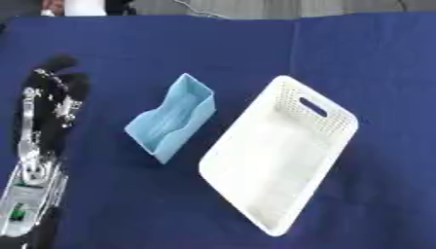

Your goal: Pick up objects on the table and place them in the box.

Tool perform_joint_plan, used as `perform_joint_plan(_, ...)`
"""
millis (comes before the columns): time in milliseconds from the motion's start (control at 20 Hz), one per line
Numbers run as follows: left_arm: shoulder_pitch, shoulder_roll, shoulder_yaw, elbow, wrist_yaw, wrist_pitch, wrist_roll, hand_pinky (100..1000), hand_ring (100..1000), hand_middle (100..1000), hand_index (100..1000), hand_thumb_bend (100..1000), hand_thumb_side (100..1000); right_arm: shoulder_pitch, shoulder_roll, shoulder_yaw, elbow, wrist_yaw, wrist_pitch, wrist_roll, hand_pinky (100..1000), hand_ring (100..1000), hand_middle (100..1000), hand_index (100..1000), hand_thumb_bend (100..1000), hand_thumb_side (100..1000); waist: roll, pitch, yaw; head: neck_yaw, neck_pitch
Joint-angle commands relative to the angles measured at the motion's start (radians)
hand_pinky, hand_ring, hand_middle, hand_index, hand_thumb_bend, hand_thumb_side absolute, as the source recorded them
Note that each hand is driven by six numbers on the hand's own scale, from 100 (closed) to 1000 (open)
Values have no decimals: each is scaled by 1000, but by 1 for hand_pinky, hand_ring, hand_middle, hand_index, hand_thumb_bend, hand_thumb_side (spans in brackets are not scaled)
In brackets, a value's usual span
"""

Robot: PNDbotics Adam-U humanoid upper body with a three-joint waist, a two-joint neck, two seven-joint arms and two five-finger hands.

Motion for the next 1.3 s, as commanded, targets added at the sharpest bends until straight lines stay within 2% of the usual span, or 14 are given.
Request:
perform_joint_plan(50, -7, 86, -6, 24, -98, 56, -36, 671, 797, 827, 896, 774, 528, 4, -25, 2, -13, 9, -98, 104, 830, 930, 944, 976, 100, 894, 7, -15, 4, 15, 2)
perform_joint_plan(100, -12, 98, -6, 30, -128, 67, -54, 657, 788, 819, 891, 737, 543, 6, -26, 2, -13, 10, -95, 104, 829, 929, 943, 974, 100, 894, 10, -15, 5, 15, 4)
perform_joint_plan(150, -15, 107, -5, 33, -151, 75, -66, 666, 793, 818, 884, 829, 516, 8, -27, 2, -13, 11, -94, 104, 830, 930, 944, 976, 100, 894, 12, -16, 5, 15, 5)
perform_joint_plan(350, -8, 223, -31, 71, -230, 90, -113, 678, 799, 825, 889, 951, 465, 17, -35, -1, -13, 17, -86, 104, 831, 931, 945, 979, 100, 894, 27, -20, 7, 10, 15)
perform_joint_plan(500, 0, 342, -81, 100, -231, 66, -129, 686, 802, 828, 886, 959, 482, 22, -44, 1, -13, 22, -83, 104, 832, 931, 946, 980, 100, 894, 38, -24, 8, 4, 18)
perform_joint_plan(700, -13, 447, -137, 124, -151, 27, -139, 669, 787, 814, 874, 935, 495, 25, -49, 6, -13, 24, -80, 104, 833, 932, 946, 981, 100, 894, 45, -29, 5, 4, 19)
perform_joint_plan(850, -31, 478, -154, 127, -88, 11, -144, 662, 781, 808, 869, 917, 500, 26, -50, 8, -13, 25, -78, 104, 833, 933, 947, 982, 100, 894, 46, -30, 4, 4, 19)
perform_joint_plan(1100, -71, 511, -180, 108, -50, 0, -156, 654, 771, 803, 865, 906, 505, 26, -49, 11, -13, 27, -77, 104, 834, 933, 947, 983, 100, 894, 46, -30, 1, 1, 19)
perform_joint_plan(1300, -113, 512, -230, 83, 44, 22, -183, 636, 753, 786, 855, 903, 486, 24, -47, 16, -13, 26, -75, 104, 834, 933, 947, 983, 100, 894, 45, -31, -5, 6, 19)
